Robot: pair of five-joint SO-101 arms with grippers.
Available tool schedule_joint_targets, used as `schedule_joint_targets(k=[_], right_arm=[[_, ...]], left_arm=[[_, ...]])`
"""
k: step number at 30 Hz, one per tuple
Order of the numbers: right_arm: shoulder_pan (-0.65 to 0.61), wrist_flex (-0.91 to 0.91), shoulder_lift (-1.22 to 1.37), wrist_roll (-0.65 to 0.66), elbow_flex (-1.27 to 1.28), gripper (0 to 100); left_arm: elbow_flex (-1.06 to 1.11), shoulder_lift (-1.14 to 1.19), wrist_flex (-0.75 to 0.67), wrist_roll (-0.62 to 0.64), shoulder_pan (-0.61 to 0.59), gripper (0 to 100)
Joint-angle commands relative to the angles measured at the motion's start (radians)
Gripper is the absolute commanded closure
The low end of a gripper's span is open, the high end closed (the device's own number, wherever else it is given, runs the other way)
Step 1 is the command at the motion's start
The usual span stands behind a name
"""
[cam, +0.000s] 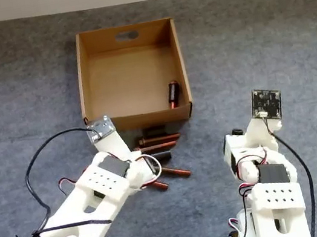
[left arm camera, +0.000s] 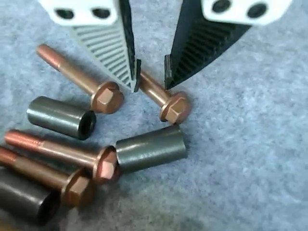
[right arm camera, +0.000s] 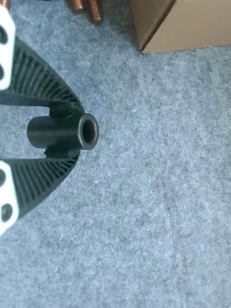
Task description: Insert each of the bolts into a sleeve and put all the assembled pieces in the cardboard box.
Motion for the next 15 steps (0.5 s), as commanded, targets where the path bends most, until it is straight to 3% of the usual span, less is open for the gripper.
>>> schedule_joint_targets(k=[1, 6, 15], right_arm=[[0.012, -0.019, -0.015, 0.000, -0.007, 99.2], [0.012, -0.019, -0.015, 0.000, -0.007, 99.2], [0.012, -0.019, -0.015, 0.000, -0.007, 99.2]], left_arm=[[-0.022, -0.004, 0.009, 0.029, -0.039, 88], [-0.021, -0.002, 0.011, 0.025, -0.148, 88], [-0.007, -0.002, 0.011, 0.028, -0.093, 88]])
